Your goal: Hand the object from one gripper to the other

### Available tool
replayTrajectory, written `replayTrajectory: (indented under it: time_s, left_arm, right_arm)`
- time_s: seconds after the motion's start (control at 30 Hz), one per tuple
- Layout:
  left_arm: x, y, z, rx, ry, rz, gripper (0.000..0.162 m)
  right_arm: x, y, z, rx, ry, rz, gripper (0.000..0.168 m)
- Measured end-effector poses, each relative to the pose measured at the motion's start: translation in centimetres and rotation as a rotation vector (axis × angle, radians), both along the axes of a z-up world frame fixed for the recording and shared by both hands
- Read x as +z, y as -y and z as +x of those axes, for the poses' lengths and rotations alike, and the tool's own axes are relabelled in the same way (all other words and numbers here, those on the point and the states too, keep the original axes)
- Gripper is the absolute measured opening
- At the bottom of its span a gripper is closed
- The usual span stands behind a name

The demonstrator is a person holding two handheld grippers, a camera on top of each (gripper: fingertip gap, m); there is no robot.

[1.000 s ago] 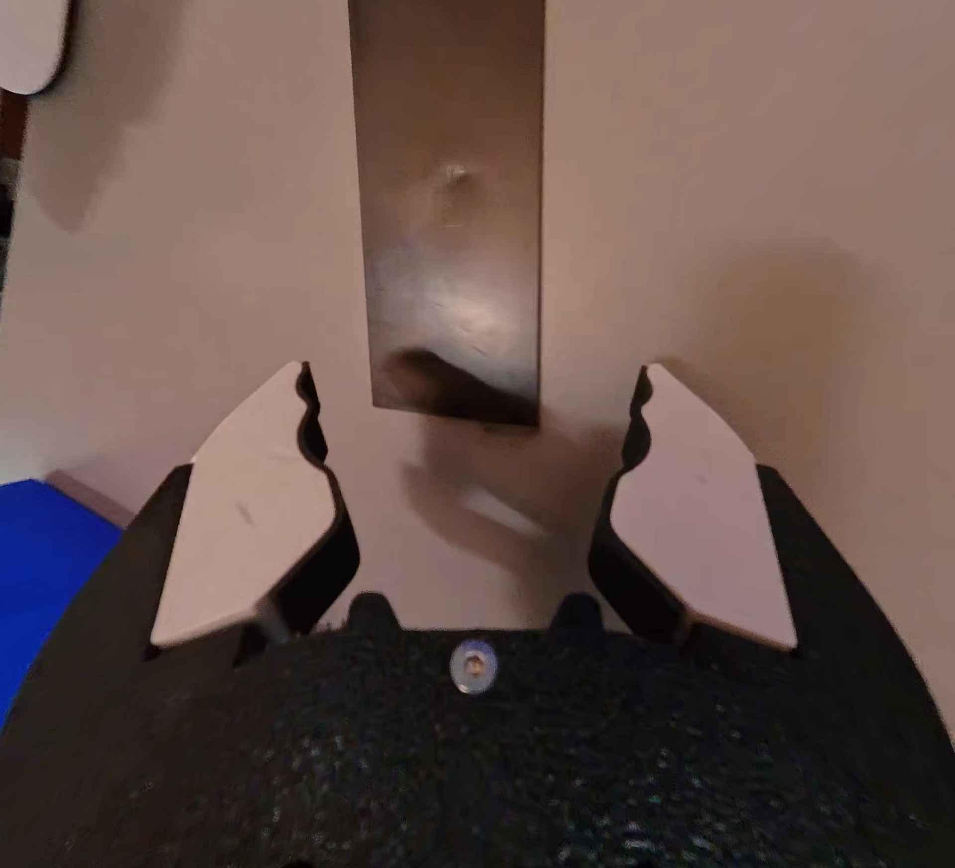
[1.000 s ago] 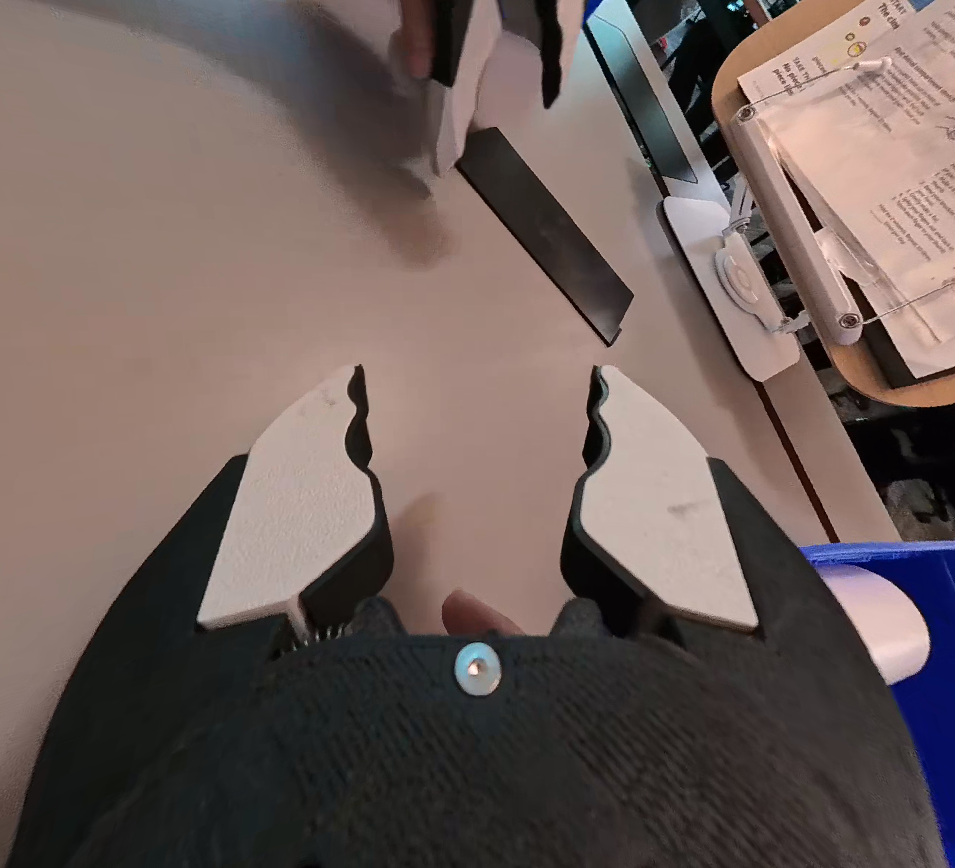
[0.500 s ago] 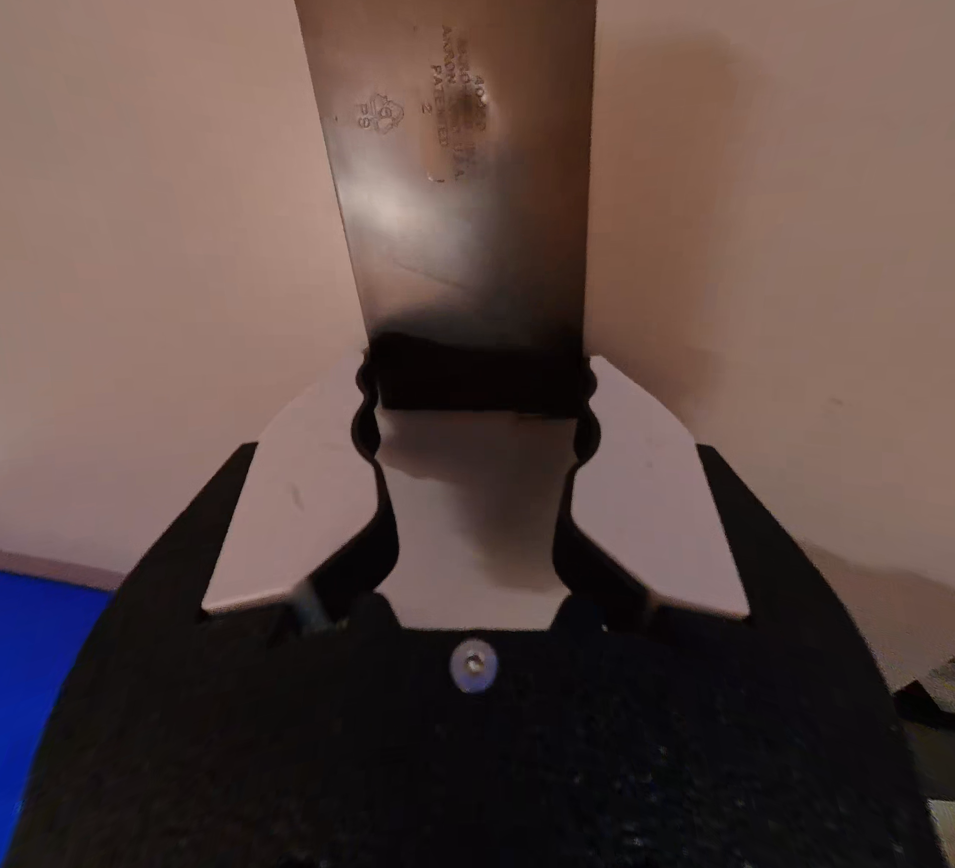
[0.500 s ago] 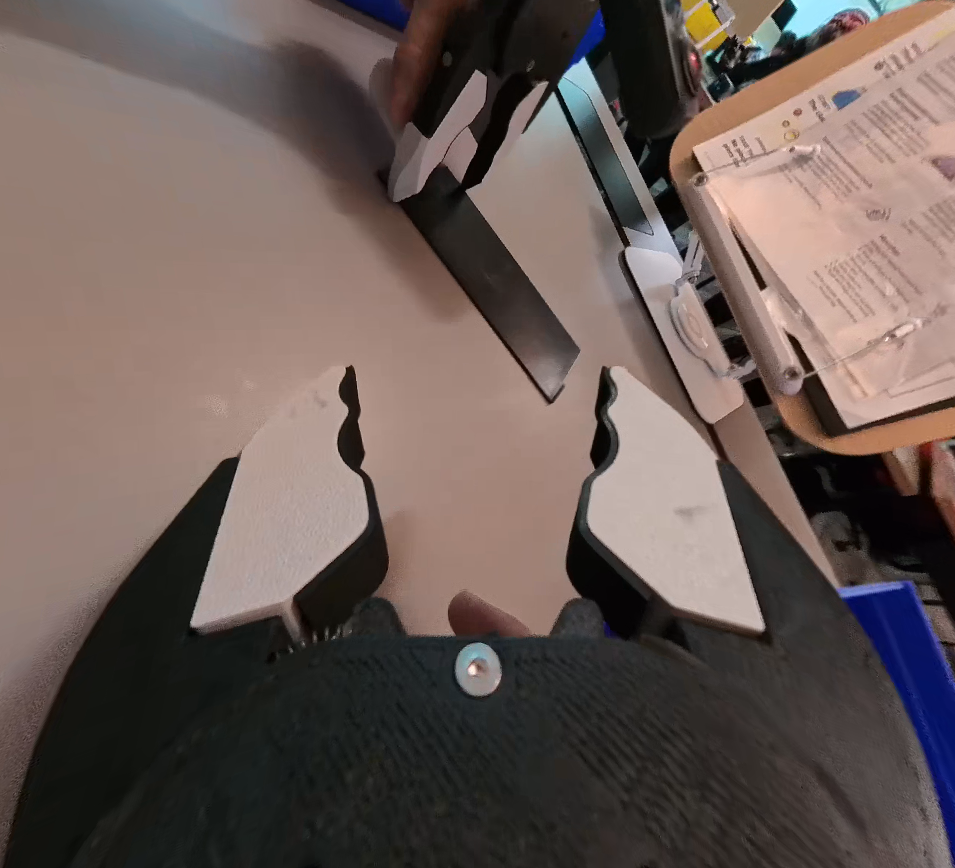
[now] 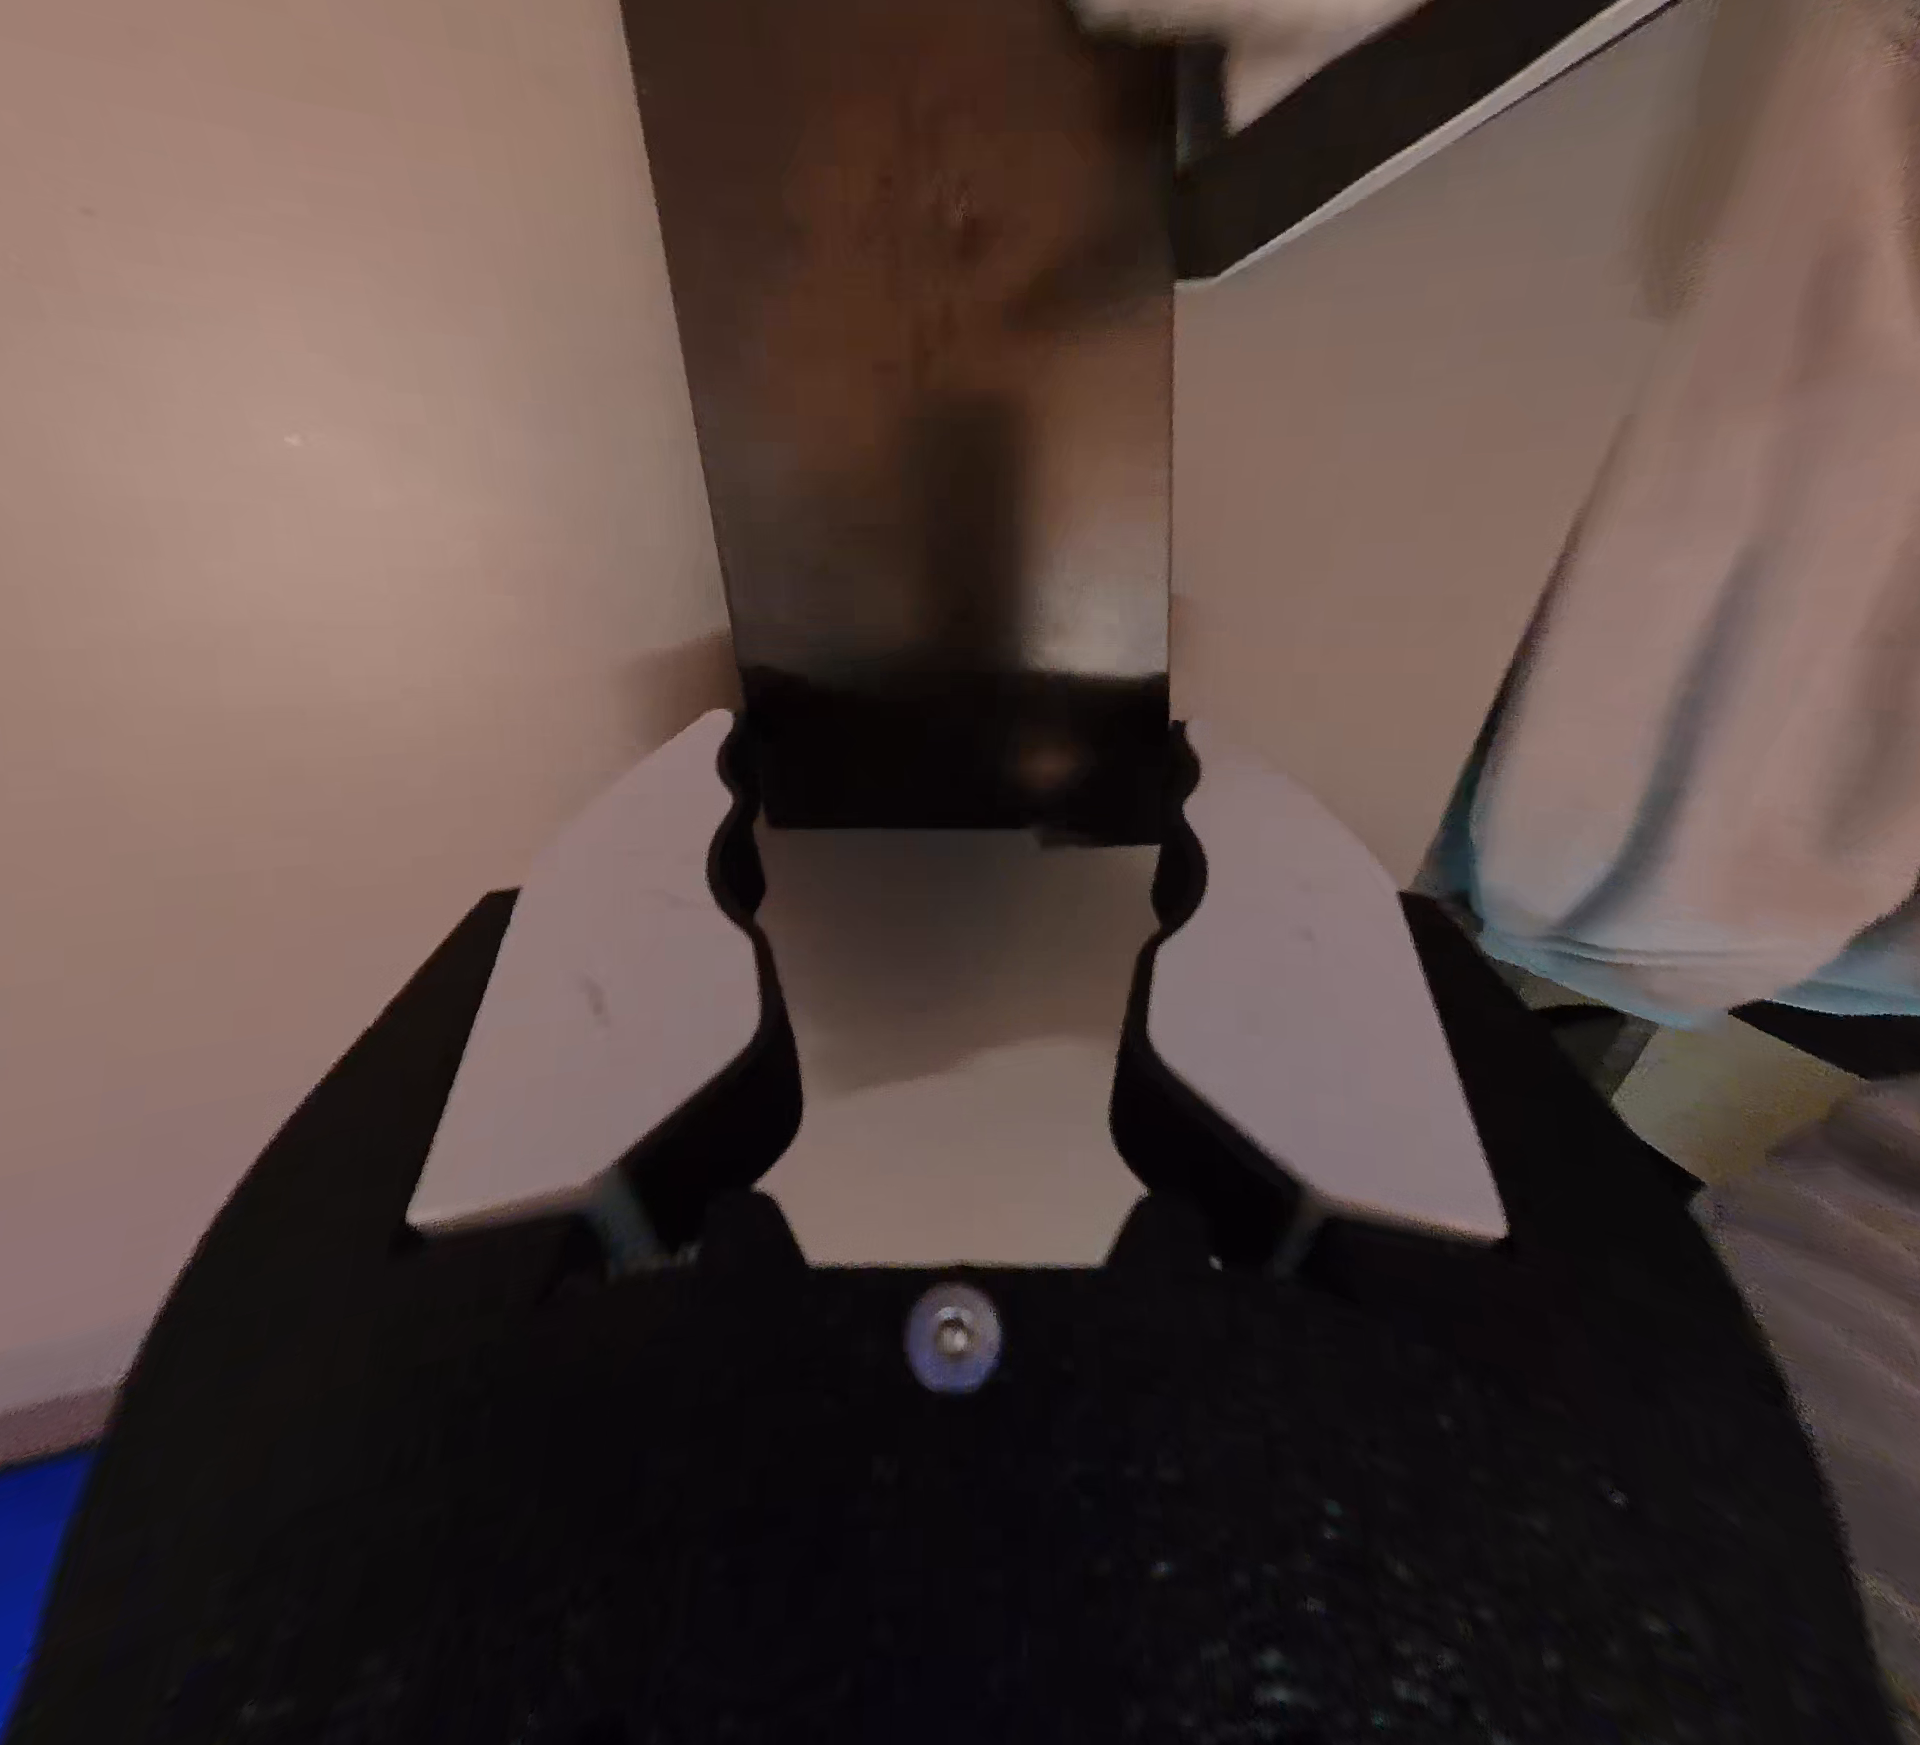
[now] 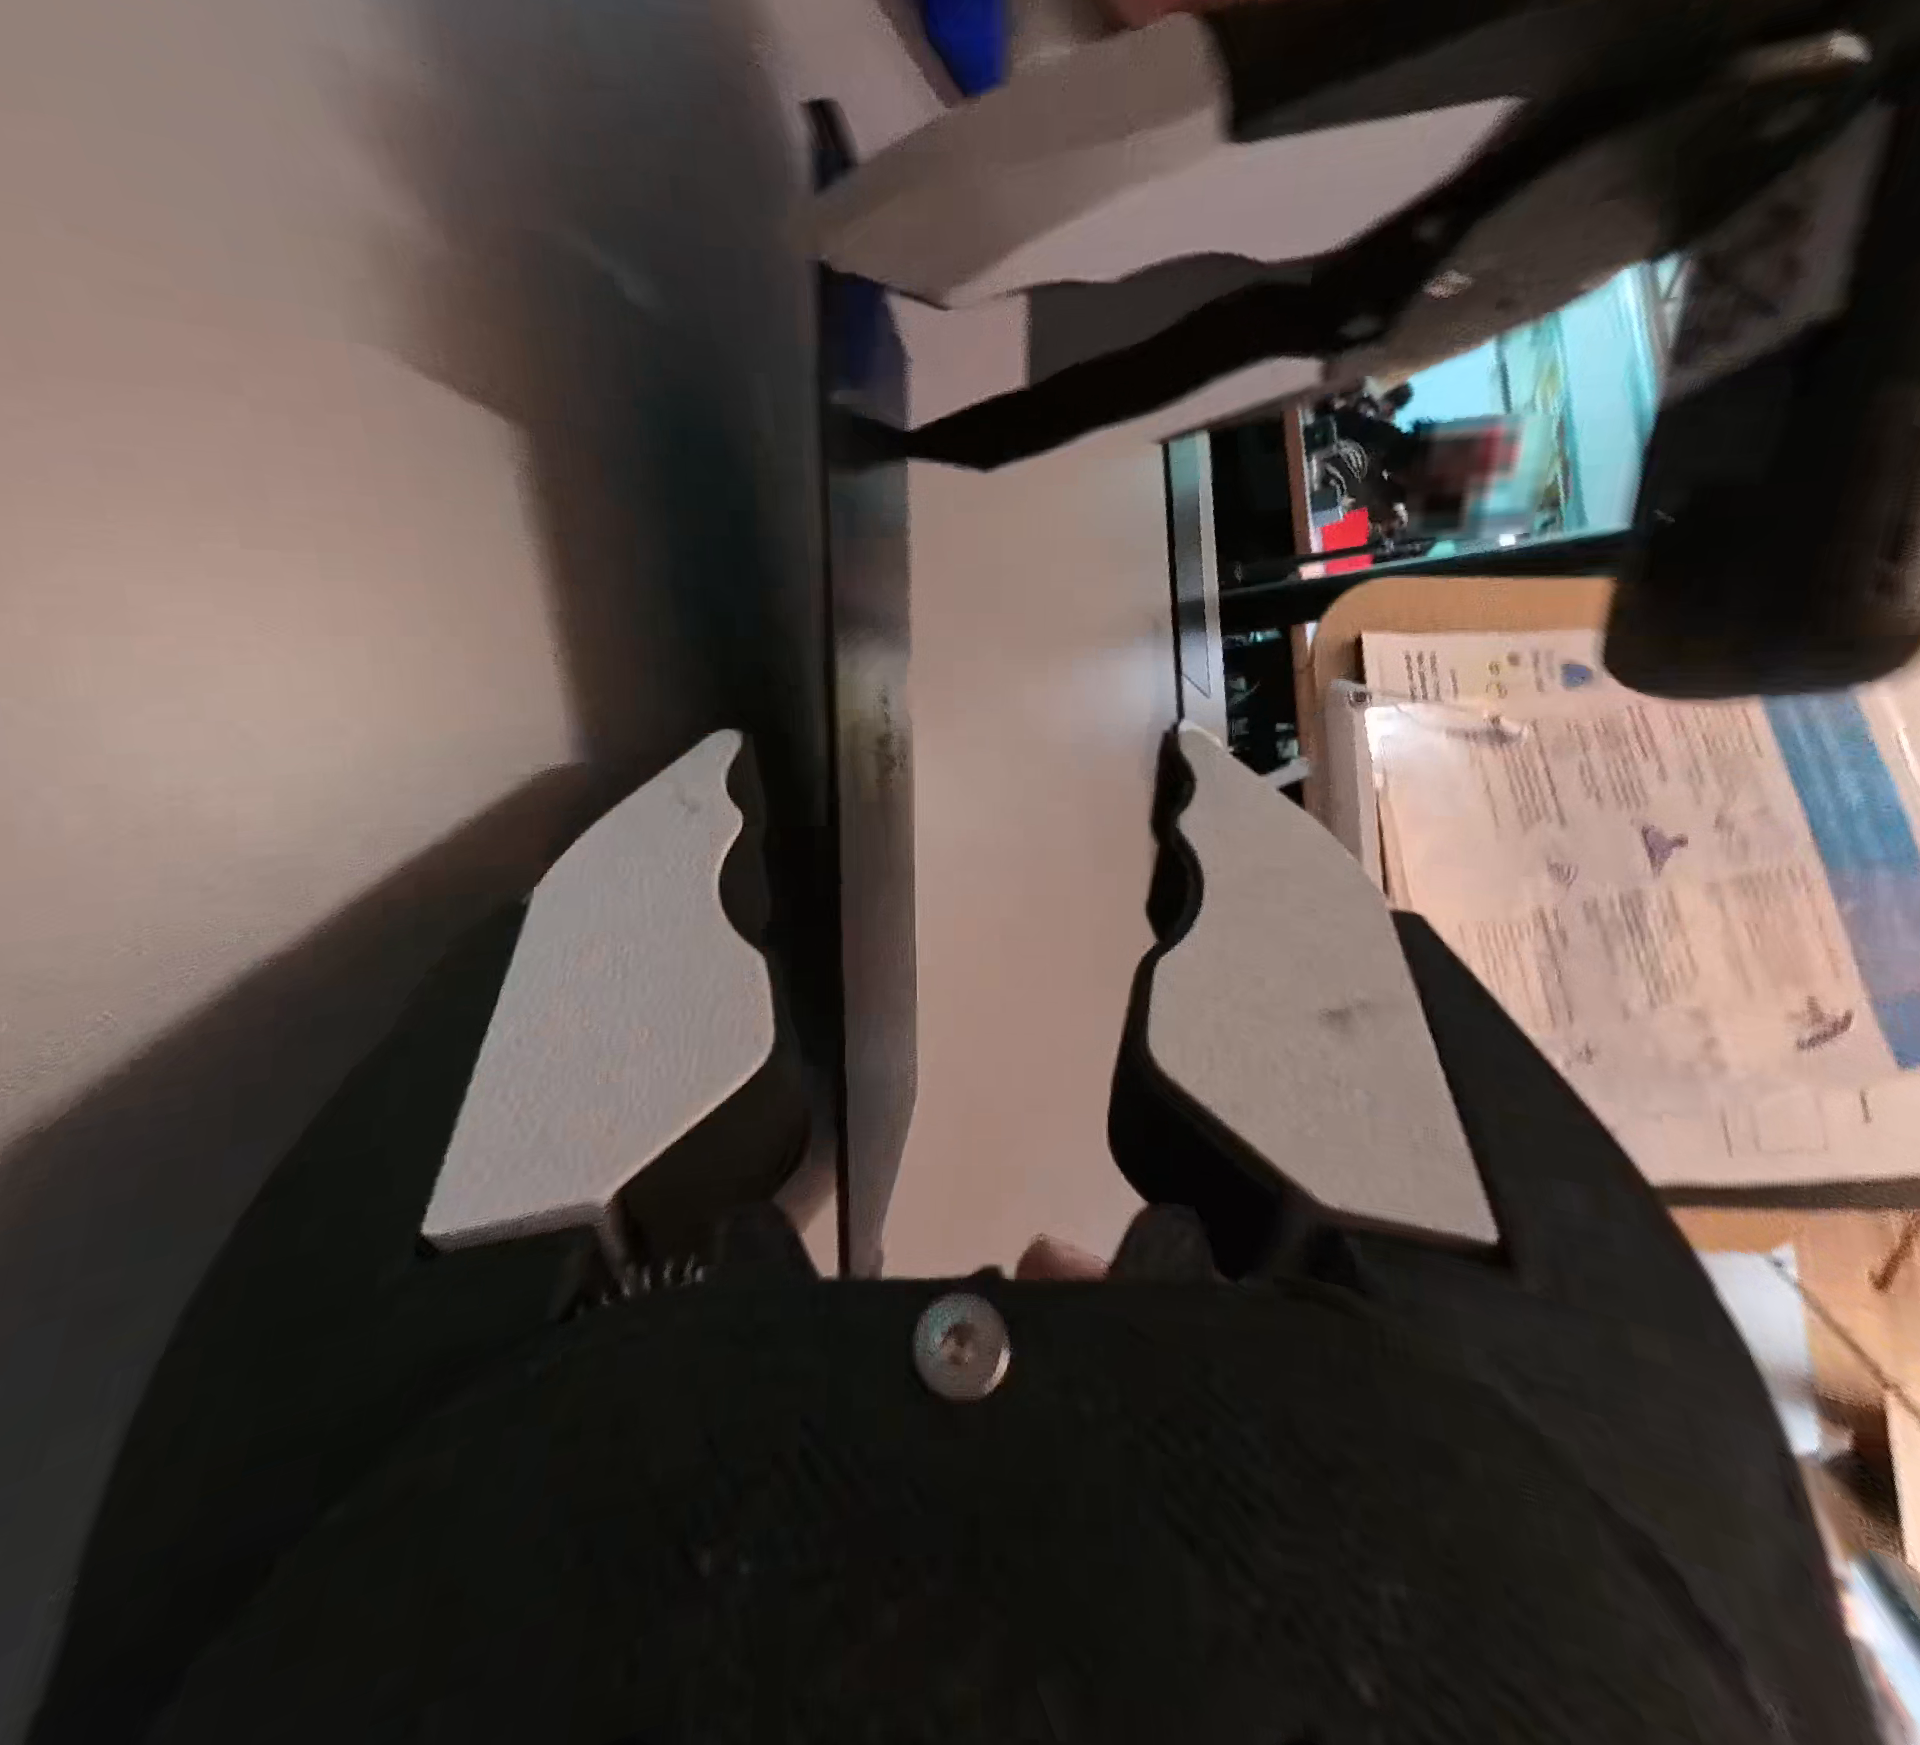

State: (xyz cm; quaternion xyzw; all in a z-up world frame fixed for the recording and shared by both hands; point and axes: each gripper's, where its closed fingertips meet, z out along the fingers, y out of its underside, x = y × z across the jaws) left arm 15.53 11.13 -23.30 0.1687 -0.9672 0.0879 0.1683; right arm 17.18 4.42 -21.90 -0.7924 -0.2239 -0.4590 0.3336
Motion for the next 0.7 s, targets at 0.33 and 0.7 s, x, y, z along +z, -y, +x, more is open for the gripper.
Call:
replayTrajectory:
  time_s: [0.33, 0.7]
  left_arm:
    - [4.9, 2.1, 1.8, 0.039, 0.259, -0.138, 0.085]
    - [15.8, 7.4, -1.3, 0.228, 0.794, -0.989, 0.086]
  right_arm:
    - [3.1, 2.0, 2.9, -0.155, 0.280, 0.064, 0.002]
    - [18.1, 8.6, 0.4, 0.176, -0.727, 1.246, 0.002]
